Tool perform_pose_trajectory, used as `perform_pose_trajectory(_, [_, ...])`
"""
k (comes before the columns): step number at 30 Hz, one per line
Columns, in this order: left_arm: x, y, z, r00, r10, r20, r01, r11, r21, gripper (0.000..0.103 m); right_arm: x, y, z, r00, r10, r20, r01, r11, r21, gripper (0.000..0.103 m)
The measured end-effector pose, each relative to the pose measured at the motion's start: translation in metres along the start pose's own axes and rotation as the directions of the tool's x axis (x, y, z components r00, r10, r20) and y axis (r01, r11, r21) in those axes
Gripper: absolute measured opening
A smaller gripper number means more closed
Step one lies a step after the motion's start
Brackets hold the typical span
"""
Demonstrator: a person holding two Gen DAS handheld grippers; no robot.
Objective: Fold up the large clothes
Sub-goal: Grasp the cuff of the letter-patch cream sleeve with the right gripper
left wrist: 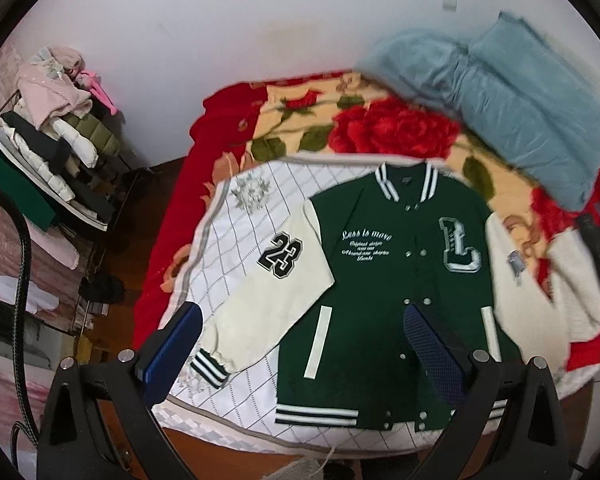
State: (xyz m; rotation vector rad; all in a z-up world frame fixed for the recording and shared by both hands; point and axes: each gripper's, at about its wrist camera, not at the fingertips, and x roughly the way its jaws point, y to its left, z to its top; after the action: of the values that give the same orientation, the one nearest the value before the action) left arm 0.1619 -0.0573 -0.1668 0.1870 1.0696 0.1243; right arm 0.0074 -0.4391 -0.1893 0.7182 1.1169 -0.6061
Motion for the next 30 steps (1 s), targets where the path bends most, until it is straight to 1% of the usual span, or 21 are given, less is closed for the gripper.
perform_pose_trajectory(2, [0.028,-0.017,0.003,0.999,0.032,-0.041,-0.031,0.999,0.016,0.103,0.045,-0.036,0.012,0.999,0.014,-0.038,-0.010,0.995,0.098,0.059])
perform_pose_trajectory(4, [0.067,-0.040,0.004,0.995,0.051,-0.091,-0.049,0.999,0.022,0.103,0.088,-0.071,0.020,0.996,0.042,-0.076,-0.025,0.979,0.202,0.060])
perform_pose_trajectory(5, [0.081,-0.047,0.004,0.992,0.057,-0.109,-0.055,0.998,0.025,0.103,0.115,-0.091,0.023,0.993,0.058,-0.105,-0.028,0.964,0.265,0.061])
perform_pose_trajectory(6, [0.105,-0.061,0.004,0.988,0.063,-0.140,-0.059,0.998,0.031,0.103,0.139,-0.110,0.023,0.989,0.077,-0.129,-0.032,0.947,0.319,0.067])
perform_pose_trajectory(8, [0.141,-0.078,0.001,0.980,0.080,-0.181,-0.075,0.997,0.037,0.103,0.184,-0.145,0.019,0.979,0.114,-0.169,-0.033,0.906,0.421,0.072])
perform_pose_trajectory(9, [0.159,-0.086,0.000,0.975,0.091,-0.201,-0.085,0.996,0.037,0.103,0.199,-0.158,0.017,0.976,0.124,-0.179,-0.030,0.890,0.455,0.072])
perform_pose_trajectory(11, [0.193,-0.099,-0.005,0.964,0.100,-0.246,-0.096,0.995,0.030,0.103,0.244,-0.188,0.008,0.969,0.139,-0.202,-0.013,0.852,0.523,0.072])
perform_pose_trajectory(12, [0.209,-0.104,-0.009,0.958,0.102,-0.269,-0.098,0.995,0.026,0.103,0.264,-0.197,0.005,0.967,0.158,-0.202,-0.022,0.836,0.549,0.072])
perform_pose_trajectory(15, [0.251,-0.121,-0.018,0.940,0.108,-0.323,-0.104,0.994,0.028,0.103,0.307,-0.212,-0.005,0.959,0.211,-0.192,-0.047,0.782,0.622,0.072])
perform_pose_trajectory(16, [0.262,-0.127,-0.021,0.937,0.109,-0.333,-0.103,0.994,0.034,0.103,0.328,-0.221,-0.008,0.955,0.238,-0.176,-0.064,0.747,0.662,0.072])
perform_pose_trajectory(17, [0.273,-0.132,-0.024,0.934,0.110,-0.339,-0.101,0.994,0.043,0.103,0.340,-0.225,-0.010,0.953,0.261,-0.155,-0.082,0.713,0.696,0.072])
perform_pose_trajectory(18, [0.282,-0.137,-0.026,0.933,0.108,-0.344,-0.096,0.994,0.052,0.103,0.352,-0.228,-0.010,0.949,0.296,-0.107,-0.126,0.670,0.731,0.072])
perform_pose_trajectory(19, [0.290,-0.142,-0.029,0.931,0.104,-0.349,-0.088,0.994,0.061,0.103,0.357,-0.229,-0.008,0.951,0.304,-0.062,-0.153,0.635,0.757,0.072])
perform_pose_trajectory(20, [0.296,-0.145,-0.030,0.931,0.099,-0.351,-0.079,0.994,0.071,0.103,0.358,-0.229,-0.007,0.956,0.289,-0.040,-0.155,0.618,0.771,0.072])
perform_pose_trajectory(21, [0.302,-0.149,-0.031,0.933,0.091,-0.349,-0.067,0.995,0.079,0.103,0.357,-0.227,-0.006,0.964,0.267,0.013,-0.174,0.591,0.788,0.068])
perform_pose_trajectory(23, [0.312,-0.156,-0.029,0.937,0.074,-0.340,-0.046,0.995,0.090,0.103,0.355,-0.220,-0.008,0.971,0.233,0.054,-0.183,0.578,0.795,0.064])
perform_pose_trajectory(24, [0.316,-0.157,-0.031,0.940,0.068,-0.335,-0.037,0.995,0.098,0.103,0.353,-0.216,-0.011,0.975,0.213,0.069,-0.183,0.577,0.796,0.060])
perform_pose_trajectory(25, [0.319,-0.159,-0.030,0.940,0.064,-0.334,-0.032,0.995,0.100,0.103,0.351,-0.211,-0.014,0.978,0.195,0.080,-0.181,0.583,0.792,0.059])
perform_pose_trajectory(27, [0.322,-0.158,-0.030,0.940,0.046,-0.337,-0.014,0.995,0.096,0.103,0.345,-0.200,-0.015,0.986,0.143,0.082,-0.153,0.613,0.775,0.045])
perform_pose_trajectory(29, [0.322,-0.157,-0.029,0.943,0.029,-0.331,0.003,0.996,0.094,0.103,0.334,-0.187,-0.015,0.990,0.101,0.101,-0.142,0.633,0.761,0.034])
perform_pose_trajectory(30, [0.320,-0.156,-0.028,0.946,0.022,-0.324,0.010,0.995,0.097,0.103,0.327,-0.181,-0.014,0.990,0.081,0.113,-0.138,0.646,0.751,0.031])
